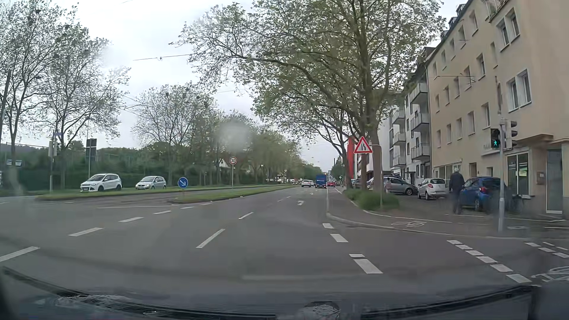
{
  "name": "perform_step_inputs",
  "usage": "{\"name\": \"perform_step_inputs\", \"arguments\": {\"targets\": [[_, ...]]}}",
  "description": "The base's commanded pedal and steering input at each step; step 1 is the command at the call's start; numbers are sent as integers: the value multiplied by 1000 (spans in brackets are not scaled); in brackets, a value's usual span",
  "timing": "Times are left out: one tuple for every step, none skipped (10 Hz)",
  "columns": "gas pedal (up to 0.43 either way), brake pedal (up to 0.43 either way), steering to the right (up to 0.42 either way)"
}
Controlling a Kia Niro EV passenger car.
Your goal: Follow the waypoints while adhering to traffic rules and regulations
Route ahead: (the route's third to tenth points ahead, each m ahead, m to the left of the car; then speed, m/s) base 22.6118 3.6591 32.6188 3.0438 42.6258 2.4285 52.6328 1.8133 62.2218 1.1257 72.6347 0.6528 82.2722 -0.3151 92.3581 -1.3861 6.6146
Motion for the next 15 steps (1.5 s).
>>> {"name": "perform_step_inputs", "arguments": {"targets": [[150, 0, -35], [118, 0, -31], [118, 0, -24], [118, 0, -19], [110, 0, -18], [110, 0, -15], [110, 0, -11], [110, 0, -6], [110, 0, 2], [110, 0, 7], [110, 0, 7], [110, 0, 10], [110, 0, 14], [118, 0, 19], [118, 0, 26]]}}
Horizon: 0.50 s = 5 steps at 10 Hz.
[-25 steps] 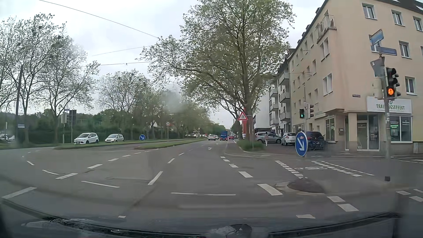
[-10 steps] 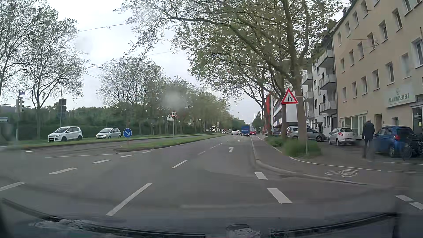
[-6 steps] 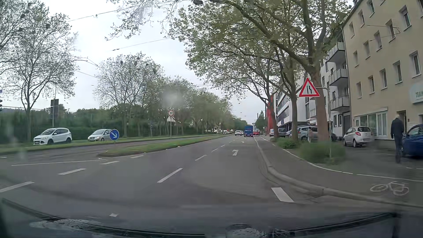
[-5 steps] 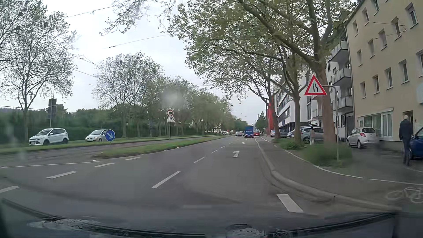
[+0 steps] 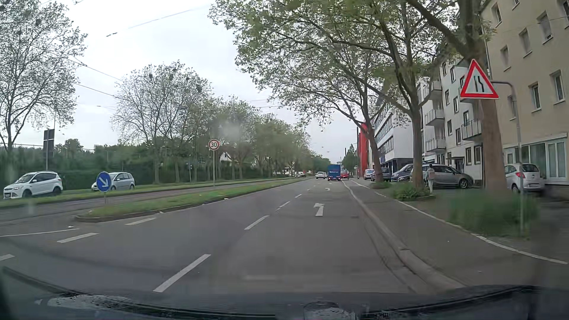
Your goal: Follow the waypoints while adhering to traffic rules and regulations
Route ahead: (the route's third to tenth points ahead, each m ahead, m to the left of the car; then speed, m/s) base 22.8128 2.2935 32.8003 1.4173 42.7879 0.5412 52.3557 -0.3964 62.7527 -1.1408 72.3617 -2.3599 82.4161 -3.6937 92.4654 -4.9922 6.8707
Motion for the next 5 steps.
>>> {"name": "perform_step_inputs", "arguments": {"targets": [[130, 0, 33], [150, 0, 37], [157, 0, 40], [169, 0, 43], [177, 0, 46]]}}
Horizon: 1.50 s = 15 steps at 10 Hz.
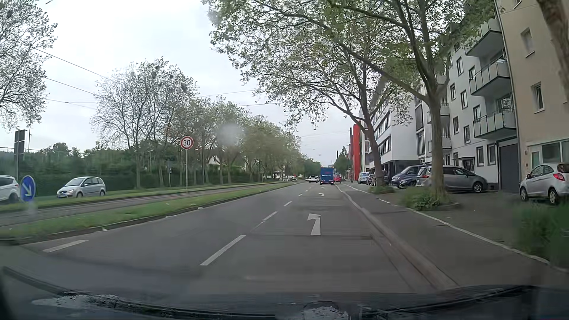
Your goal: Follow the waypoints while adhering to traffic rules and regulations
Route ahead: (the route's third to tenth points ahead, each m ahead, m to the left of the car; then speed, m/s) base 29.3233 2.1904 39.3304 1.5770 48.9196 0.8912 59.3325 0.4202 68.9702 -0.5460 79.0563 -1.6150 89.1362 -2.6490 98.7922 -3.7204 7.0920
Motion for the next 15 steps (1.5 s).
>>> {"name": "perform_step_inputs", "arguments": {"targets": [[177, 0, 45], [177, 0, 44], [169, 0, 43], [169, 0, 40], [169, 0, 36], [169, 0, 31], [157, 0, 28], [150, 0, 23], [130, 0, 19], [130, 0, 18], [130, 0, 15], [130, 0, 13], [130, 0, 10], [130, 0, 9], [130, 0, 8]]}}
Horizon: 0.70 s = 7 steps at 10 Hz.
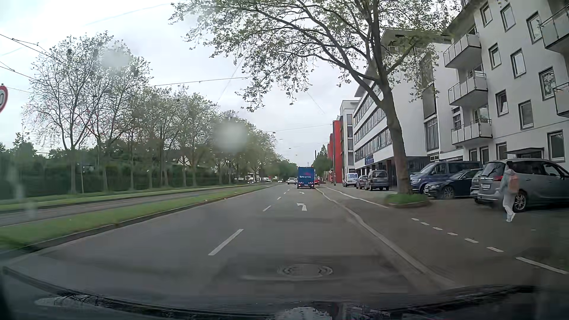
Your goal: Follow the waypoints while adhering to traffic rules and regulations
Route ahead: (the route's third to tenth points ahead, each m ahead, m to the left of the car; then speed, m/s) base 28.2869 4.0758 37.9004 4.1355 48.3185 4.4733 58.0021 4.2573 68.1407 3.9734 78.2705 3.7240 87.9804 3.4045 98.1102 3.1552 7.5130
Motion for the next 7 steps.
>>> {"name": "perform_step_inputs", "arguments": {"targets": [[130, 0, 7], [118, 0, 6], [118, 0, 6], [118, 0, 6], [118, 0, 6], [79, 0, 6], [8, 0, 6]]}}
